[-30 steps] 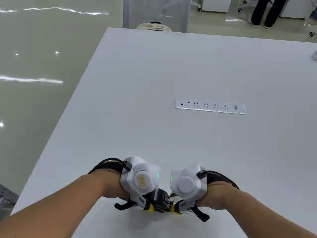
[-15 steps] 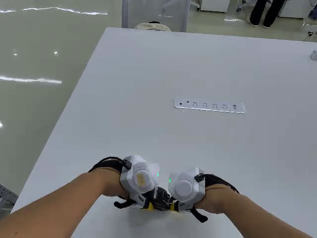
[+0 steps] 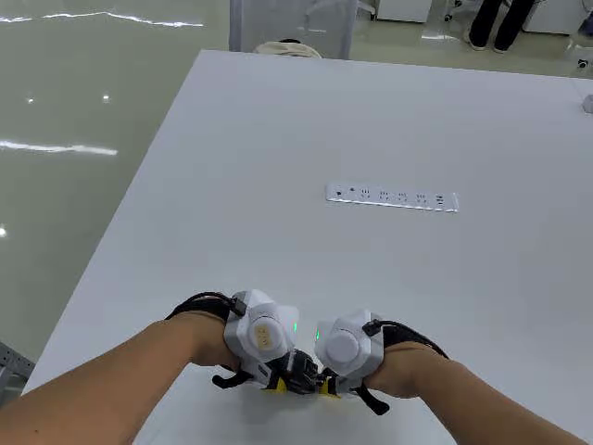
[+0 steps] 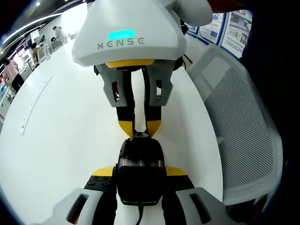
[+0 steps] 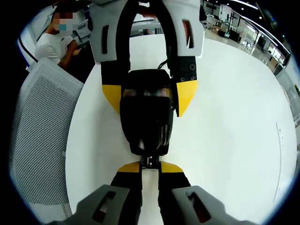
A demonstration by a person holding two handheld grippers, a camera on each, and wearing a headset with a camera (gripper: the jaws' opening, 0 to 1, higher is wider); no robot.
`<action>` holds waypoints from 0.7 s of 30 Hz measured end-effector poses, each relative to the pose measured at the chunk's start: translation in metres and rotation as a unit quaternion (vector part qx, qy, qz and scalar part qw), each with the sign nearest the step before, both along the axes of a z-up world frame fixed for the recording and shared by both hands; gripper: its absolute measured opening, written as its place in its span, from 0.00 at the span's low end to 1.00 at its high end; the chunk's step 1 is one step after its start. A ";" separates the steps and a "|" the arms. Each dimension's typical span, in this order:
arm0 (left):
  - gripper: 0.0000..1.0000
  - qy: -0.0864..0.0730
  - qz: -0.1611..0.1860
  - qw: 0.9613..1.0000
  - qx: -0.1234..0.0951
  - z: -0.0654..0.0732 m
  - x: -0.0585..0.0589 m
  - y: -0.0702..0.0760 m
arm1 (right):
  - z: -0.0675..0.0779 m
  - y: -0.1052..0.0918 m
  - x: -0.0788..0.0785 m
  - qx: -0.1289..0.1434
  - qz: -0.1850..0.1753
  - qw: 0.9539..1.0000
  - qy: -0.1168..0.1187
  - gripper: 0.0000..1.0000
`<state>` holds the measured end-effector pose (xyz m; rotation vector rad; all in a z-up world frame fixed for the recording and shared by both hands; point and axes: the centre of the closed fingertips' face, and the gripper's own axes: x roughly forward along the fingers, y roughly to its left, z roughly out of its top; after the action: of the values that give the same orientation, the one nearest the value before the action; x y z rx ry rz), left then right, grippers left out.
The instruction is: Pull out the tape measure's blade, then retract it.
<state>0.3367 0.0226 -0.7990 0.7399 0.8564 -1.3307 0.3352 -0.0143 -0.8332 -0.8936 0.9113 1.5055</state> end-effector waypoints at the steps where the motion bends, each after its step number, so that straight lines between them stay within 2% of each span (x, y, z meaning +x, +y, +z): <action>1: 0.33 0.000 0.000 1.000 0.000 0.000 0.000 0.000 | 0.000 -0.001 0.000 -0.001 0.000 1.000 0.000 0.10; 21: 0.33 0.004 0.008 1.000 -0.006 0.000 0.002 -0.001 | -0.001 -0.018 0.004 -0.019 0.001 1.000 -0.004 0.10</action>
<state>0.3384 0.0221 -0.7985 0.7176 0.8585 -1.3247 0.3393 -0.0325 -0.8339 -0.9279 0.9373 1.4894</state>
